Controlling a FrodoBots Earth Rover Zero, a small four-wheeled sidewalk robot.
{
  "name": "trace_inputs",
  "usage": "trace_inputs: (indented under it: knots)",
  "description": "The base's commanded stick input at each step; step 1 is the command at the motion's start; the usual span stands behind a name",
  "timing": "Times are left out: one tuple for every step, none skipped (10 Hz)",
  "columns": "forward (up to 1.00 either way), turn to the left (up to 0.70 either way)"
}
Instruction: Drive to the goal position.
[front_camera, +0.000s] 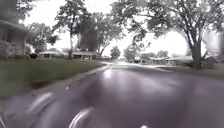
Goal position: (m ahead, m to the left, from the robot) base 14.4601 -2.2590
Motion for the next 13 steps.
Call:
trace_inputs:
  knots:
    - [0.5, 0.0]
    - [0.5, 0.0]
    - [0.5, 0.0]
    - [0.5, 0.0]
    - [0.5, 0.0]
    - [0.5, 0.0]
    - [0.5, 0.0]
    - [0.5, 0.0]
    - [0.5, 0.0]
    - [0.5, 0.0]
    - [0.5, 0.0]
    - [0.5, 0.0]
    - [0.5, 0.0]
